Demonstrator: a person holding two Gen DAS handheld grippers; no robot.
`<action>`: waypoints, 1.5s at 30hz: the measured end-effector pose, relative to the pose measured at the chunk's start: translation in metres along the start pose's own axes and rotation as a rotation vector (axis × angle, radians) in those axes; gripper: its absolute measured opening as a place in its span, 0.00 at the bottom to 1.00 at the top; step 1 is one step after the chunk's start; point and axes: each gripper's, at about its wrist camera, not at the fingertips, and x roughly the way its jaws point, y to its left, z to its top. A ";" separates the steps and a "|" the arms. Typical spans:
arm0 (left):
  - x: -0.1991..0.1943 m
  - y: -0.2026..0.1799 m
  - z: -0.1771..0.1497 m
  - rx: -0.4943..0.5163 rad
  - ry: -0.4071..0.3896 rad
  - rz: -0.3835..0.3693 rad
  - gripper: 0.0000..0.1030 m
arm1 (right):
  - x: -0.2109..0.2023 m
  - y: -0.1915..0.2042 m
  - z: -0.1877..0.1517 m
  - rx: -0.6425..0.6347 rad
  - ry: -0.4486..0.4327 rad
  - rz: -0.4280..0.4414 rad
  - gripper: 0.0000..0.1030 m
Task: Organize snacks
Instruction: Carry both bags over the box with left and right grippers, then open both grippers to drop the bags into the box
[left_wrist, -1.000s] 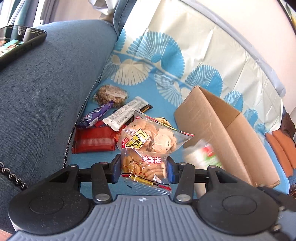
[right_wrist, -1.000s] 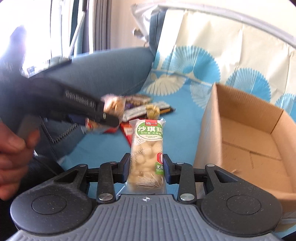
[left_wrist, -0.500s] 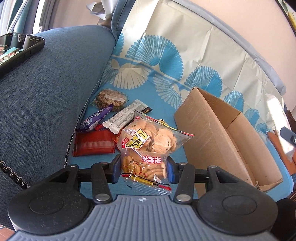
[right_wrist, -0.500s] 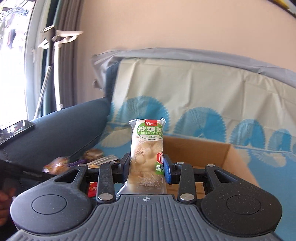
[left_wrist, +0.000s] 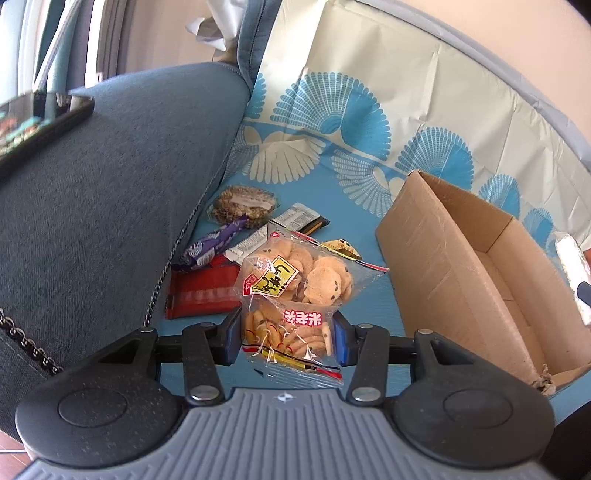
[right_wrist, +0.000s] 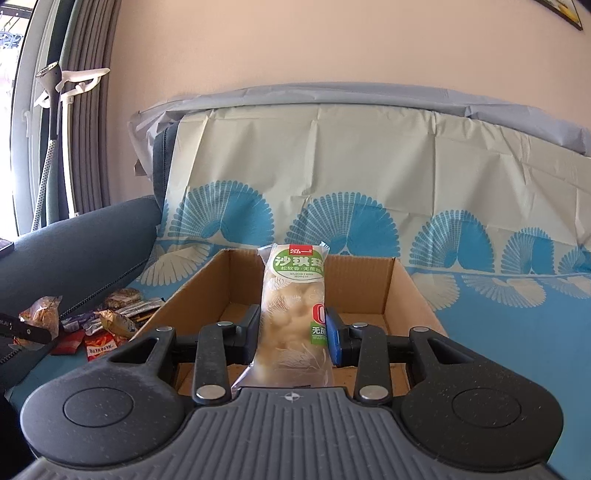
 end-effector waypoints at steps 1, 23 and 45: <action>-0.002 -0.004 0.000 0.016 -0.011 0.013 0.50 | 0.001 -0.002 0.000 0.004 0.002 -0.002 0.36; -0.008 -0.124 0.063 -0.096 -0.064 -0.082 0.50 | 0.024 -0.039 0.000 0.181 0.053 -0.005 0.36; 0.008 -0.218 0.064 0.033 -0.013 -0.198 0.60 | 0.022 -0.048 0.000 0.216 0.057 -0.005 0.37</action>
